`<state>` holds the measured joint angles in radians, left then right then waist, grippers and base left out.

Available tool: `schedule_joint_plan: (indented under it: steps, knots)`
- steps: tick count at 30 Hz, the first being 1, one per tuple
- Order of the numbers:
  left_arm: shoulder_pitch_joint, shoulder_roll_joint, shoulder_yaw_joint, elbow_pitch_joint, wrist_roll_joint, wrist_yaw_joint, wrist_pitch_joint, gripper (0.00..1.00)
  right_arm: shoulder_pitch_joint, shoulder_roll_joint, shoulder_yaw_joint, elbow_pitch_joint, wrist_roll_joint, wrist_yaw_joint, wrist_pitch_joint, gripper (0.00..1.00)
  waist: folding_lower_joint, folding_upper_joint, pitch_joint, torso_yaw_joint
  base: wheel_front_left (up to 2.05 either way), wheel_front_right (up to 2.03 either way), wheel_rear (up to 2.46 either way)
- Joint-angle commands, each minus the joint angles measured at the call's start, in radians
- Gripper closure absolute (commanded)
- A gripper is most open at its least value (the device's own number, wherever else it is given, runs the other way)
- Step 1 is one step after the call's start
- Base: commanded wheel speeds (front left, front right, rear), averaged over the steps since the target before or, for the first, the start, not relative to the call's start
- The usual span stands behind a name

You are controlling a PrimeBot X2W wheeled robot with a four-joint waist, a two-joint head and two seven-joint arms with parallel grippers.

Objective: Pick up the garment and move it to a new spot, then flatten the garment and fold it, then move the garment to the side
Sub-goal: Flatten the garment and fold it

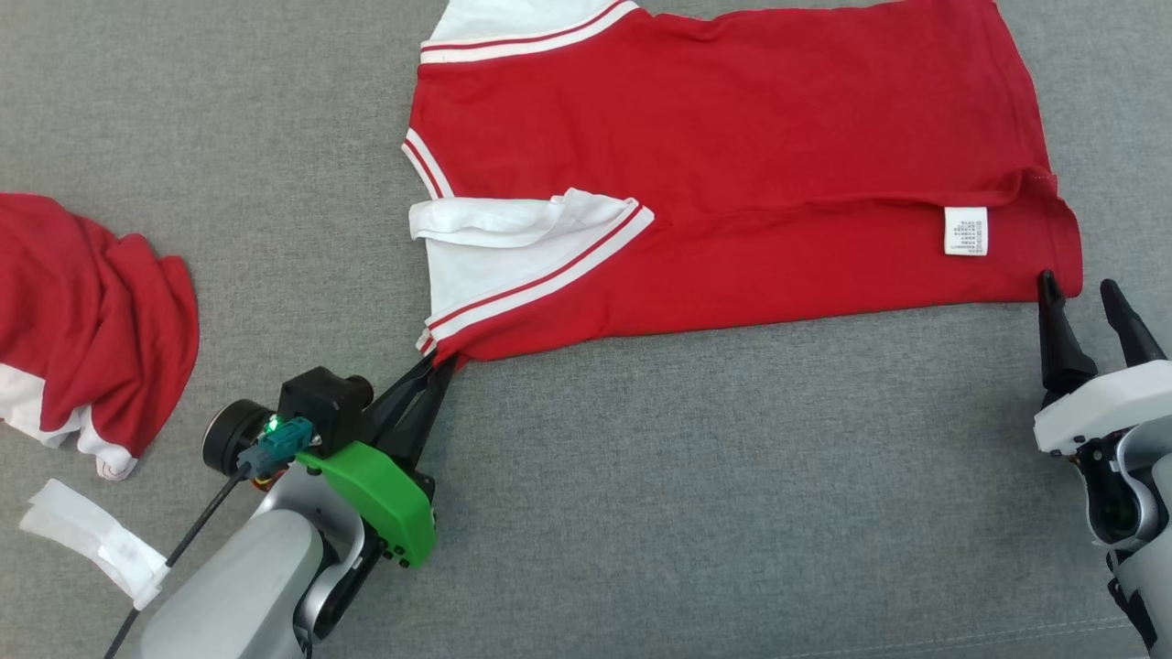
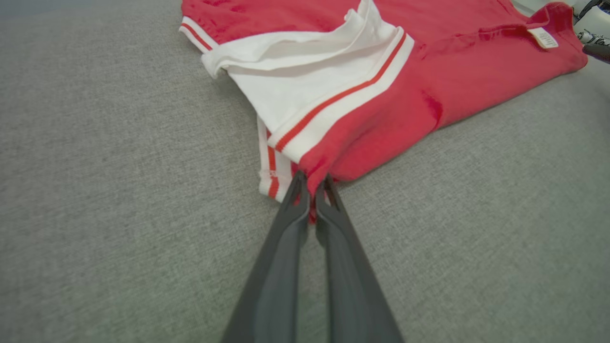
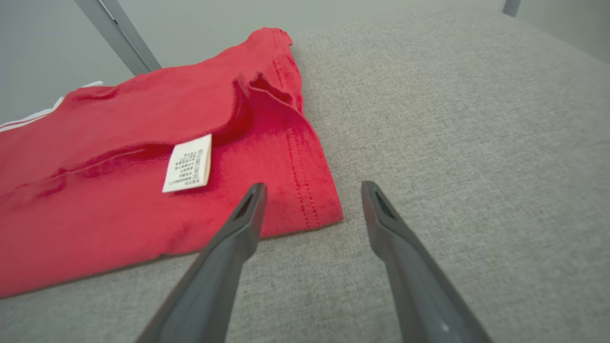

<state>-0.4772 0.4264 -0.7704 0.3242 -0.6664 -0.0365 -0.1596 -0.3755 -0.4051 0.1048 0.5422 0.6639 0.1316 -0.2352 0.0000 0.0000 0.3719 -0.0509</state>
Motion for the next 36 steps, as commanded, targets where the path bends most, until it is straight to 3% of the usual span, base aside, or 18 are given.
schedule_joint_plan:
  steps: [1, 7, 8, 9, 10, 11, 18, 28, 36]
  knots:
    - [-0.013, 0.011, 0.002, -0.004, 0.010, -0.003, 0.003, 1.00, -0.028, 0.003, 0.000, 0.029, 0.014, -0.002, 0.007, 0.00, 0.0000, 0.0000, 0.007, 0.005, 0.00, 0.00, 0.00]
    - [-0.027, 0.026, 0.000, -0.016, 0.018, -0.003, 0.011, 1.00, -0.112, 0.015, 0.052, 0.131, 0.071, -0.002, 0.044, 0.00, 0.0000, 0.0000, 0.024, 0.010, 0.00, 0.00, 0.00]
    - [-0.029, 0.027, -0.001, -0.017, 0.018, -0.004, 0.012, 1.00, -0.120, 0.013, 0.063, 0.141, 0.081, -0.002, 0.047, 0.18, 0.0000, 0.0000, 0.026, 0.012, 0.00, 0.00, 0.00]
    - [-0.032, 0.029, -0.003, -0.019, 0.019, -0.005, 0.014, 1.00, -0.126, 0.009, 0.077, 0.147, 0.091, -0.002, 0.045, 0.88, 0.0000, 0.0000, 0.028, 0.014, 0.00, 0.00, 0.00]
    - [-0.032, 0.032, -0.004, -0.020, 0.020, -0.004, 0.014, 1.00, -0.127, 0.007, 0.091, 0.149, 0.100, -0.002, 0.043, 0.88, 0.0000, 0.0000, 0.028, 0.016, 0.00, 0.00, 0.00]
    - [-0.033, 0.035, -0.005, -0.024, 0.023, -0.004, 0.014, 1.00, -0.123, 0.003, 0.110, 0.147, 0.112, -0.002, 0.043, 1.00, 0.0000, 0.0000, 0.027, 0.017, 0.00, 0.00, 0.00]
    - [0.029, 0.082, 0.001, -0.091, 0.011, 0.013, -0.004, 1.00, -0.057, -0.084, 0.196, 0.078, 0.188, -0.002, 0.042, 1.00, 0.0000, 0.0000, -0.012, 0.006, 0.00, 0.00, 0.00]
    - [0.215, 0.190, 0.004, -0.326, -0.033, 0.094, 0.041, 1.00, 0.105, -0.266, 0.256, -0.065, 0.284, -0.003, 0.086, 1.00, 0.0000, 0.0000, -0.068, 0.000, 0.00, 0.00, 0.00]
    - [0.319, 0.212, -0.012, -0.455, -0.069, 0.162, 0.093, 1.00, 0.211, -0.318, 0.240, -0.117, 0.291, -0.003, 0.116, 1.00, 0.0000, 0.0000, -0.089, -0.002, 0.00, 0.00, 0.00]
